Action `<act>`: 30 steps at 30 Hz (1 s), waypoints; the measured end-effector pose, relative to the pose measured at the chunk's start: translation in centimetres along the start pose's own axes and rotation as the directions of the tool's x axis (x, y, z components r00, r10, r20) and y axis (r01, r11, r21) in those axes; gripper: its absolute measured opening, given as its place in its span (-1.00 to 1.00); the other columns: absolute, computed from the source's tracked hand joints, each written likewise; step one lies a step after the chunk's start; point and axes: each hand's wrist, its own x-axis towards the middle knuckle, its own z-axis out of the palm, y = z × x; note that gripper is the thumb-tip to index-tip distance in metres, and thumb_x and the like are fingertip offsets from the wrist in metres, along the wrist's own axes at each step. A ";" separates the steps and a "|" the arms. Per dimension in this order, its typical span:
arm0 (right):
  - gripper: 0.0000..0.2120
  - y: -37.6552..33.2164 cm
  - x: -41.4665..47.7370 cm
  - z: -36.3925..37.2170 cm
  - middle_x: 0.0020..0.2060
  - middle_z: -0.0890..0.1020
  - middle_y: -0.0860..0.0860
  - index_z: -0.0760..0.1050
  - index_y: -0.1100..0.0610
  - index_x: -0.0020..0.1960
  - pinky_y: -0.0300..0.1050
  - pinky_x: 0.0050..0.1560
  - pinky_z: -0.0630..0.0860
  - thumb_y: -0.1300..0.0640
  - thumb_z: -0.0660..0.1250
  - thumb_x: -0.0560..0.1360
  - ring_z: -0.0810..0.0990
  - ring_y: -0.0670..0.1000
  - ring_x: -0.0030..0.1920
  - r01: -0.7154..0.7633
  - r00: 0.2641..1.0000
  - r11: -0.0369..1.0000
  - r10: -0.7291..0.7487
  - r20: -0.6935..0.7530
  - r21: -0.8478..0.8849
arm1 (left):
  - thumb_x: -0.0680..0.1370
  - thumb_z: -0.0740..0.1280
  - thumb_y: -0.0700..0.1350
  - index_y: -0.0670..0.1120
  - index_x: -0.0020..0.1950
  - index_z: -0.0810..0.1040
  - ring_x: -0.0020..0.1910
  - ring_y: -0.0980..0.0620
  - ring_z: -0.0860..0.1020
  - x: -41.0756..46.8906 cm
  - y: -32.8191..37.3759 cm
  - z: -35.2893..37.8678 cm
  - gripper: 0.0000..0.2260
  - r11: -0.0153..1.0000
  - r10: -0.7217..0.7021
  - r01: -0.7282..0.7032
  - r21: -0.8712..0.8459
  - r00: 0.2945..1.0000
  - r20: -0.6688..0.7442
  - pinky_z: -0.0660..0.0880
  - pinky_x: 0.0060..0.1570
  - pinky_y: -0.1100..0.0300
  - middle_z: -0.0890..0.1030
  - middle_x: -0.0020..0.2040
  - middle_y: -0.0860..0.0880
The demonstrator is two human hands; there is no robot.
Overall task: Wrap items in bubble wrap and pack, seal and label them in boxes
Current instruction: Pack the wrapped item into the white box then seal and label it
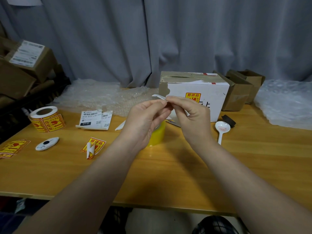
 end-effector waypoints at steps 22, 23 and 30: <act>-0.83 -1.1 0.7 -1.0 -0.07 0.66 -0.07 0.63 0.12 0.05 -0.22 0.08 0.55 0.15 0.37 0.48 0.62 -0.14 0.02 -0.148 0.979 0.987 0.138 0.153 0.062 | 0.53 0.30 -0.30 -0.14 -0.21 0.53 -0.13 0.02 0.57 -0.4 -0.2 -0.6 -0.86 0.886 0.206 -0.210 0.414 0.977 0.056 0.56 0.01 0.18 0.58 -0.21 -0.10; -0.83 -1.0 0.7 -1.1 -0.08 0.66 -0.06 0.64 0.13 0.04 -0.22 0.07 0.55 0.15 0.36 0.48 0.62 -0.13 0.02 -0.139 0.979 0.989 0.130 0.159 0.047 | 0.54 0.30 -0.28 -0.13 -0.20 0.54 -0.14 0.03 0.57 -0.4 -0.2 -0.7 -0.86 0.867 0.221 -0.225 0.445 0.973 0.062 0.55 0.03 0.12 0.58 -0.21 -0.09; -0.90 -1.9 0.8 -1.1 -0.19 0.63 -0.05 0.58 0.09 -0.10 -0.30 -0.08 0.51 0.17 0.28 0.52 0.57 -0.15 -0.11 -0.148 0.978 0.989 0.151 0.143 -0.027 | 0.48 0.34 -0.19 -0.04 -0.25 0.50 -0.26 0.04 0.46 -0.2 -0.3 -0.8 -0.88 0.730 0.280 -0.312 0.608 0.948 0.151 0.41 -0.20 0.11 0.51 -0.29 -0.01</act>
